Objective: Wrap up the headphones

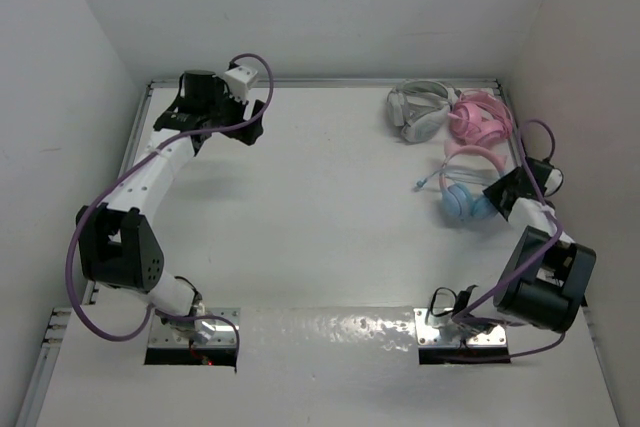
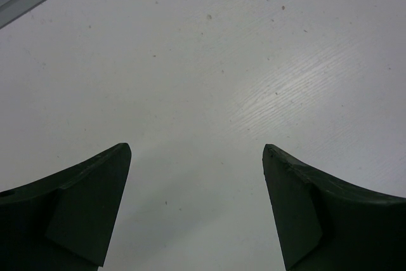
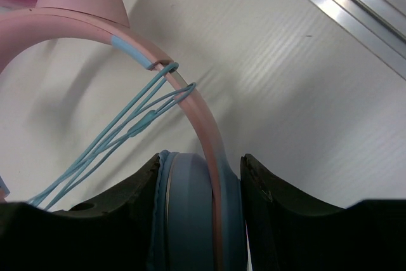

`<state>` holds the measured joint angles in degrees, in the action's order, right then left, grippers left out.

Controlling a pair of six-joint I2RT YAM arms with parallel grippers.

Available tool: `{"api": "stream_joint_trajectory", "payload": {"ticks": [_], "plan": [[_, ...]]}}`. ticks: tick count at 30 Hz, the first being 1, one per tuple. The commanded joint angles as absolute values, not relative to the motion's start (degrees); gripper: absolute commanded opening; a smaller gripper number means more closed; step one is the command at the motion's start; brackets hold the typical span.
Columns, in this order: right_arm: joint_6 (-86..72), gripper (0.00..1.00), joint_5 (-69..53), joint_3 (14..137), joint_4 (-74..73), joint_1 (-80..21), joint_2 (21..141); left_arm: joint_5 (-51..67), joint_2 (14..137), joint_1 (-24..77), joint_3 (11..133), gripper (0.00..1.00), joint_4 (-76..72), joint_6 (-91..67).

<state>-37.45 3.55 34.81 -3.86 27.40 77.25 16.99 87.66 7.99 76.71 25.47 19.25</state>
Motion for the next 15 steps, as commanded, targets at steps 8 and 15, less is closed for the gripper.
{"api": "stream_joint_trajectory", "payload": {"ticks": [8, 15], "plan": [[-39.99, 0.0, 6.58, 37.71, 3.33, 21.97, 80.87, 17.49, 88.24, 7.12, 76.46, 0.82, 23.55, 20.13], [-38.85, 0.0, 6.41, 38.06, 1.24, 27.41, 74.01, 17.67, 88.86, 7.03, 76.38, 0.82, 23.29, 19.95]]}}
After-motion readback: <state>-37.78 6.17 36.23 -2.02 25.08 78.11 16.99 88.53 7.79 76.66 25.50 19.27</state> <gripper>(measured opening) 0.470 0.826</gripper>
